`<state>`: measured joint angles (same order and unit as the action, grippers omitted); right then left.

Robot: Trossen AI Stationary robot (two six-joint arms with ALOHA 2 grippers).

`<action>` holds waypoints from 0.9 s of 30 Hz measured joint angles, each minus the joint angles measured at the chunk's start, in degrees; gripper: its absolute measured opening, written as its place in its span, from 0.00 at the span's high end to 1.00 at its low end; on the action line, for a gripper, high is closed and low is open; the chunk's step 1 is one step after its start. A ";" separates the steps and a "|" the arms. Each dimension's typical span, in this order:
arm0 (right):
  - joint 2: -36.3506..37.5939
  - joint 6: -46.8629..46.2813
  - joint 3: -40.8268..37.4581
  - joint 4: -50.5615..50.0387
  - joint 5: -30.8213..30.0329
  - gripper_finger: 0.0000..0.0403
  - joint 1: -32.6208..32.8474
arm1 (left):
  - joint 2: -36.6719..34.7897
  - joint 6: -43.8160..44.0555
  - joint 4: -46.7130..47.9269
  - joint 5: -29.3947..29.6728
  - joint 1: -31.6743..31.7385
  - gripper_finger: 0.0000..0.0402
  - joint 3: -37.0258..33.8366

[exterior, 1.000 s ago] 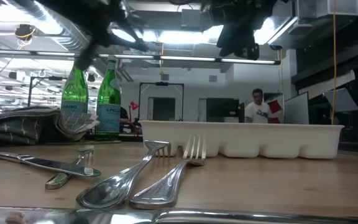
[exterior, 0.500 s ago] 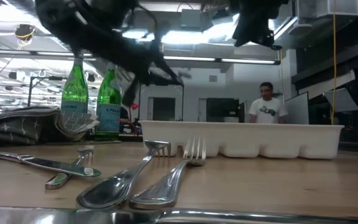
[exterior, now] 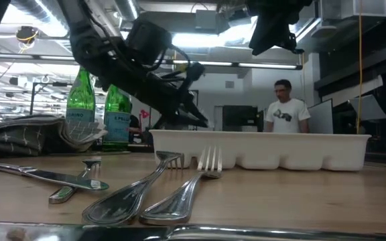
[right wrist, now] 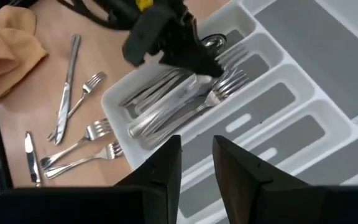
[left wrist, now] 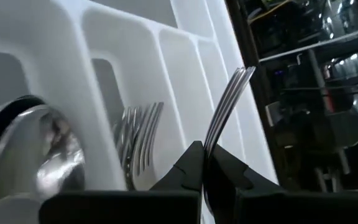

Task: Sort silverware
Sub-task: Put the silver fork into the silverware tray

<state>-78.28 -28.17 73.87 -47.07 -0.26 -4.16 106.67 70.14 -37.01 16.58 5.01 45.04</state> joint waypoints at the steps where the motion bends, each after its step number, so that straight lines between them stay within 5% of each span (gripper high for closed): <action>1: 0.00 -0.01 0.00 0.01 -0.25 0.76 0.02 | 0.32 -0.06 0.59 -0.08 -0.02 0.99 0.40; 15: 0.00 -0.01 0.00 0.31 -0.58 0.76 0.02 | 0.96 -0.11 9.29 0.13 0.02 0.98 1.59; 27: 0.00 -0.01 0.00 0.50 -1.60 0.76 0.02 | 0.64 -1.17 9.54 0.13 -0.02 0.82 1.63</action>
<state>-78.28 -28.18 73.87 -46.58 -1.86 -4.14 107.31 68.97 -27.47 16.71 4.99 46.68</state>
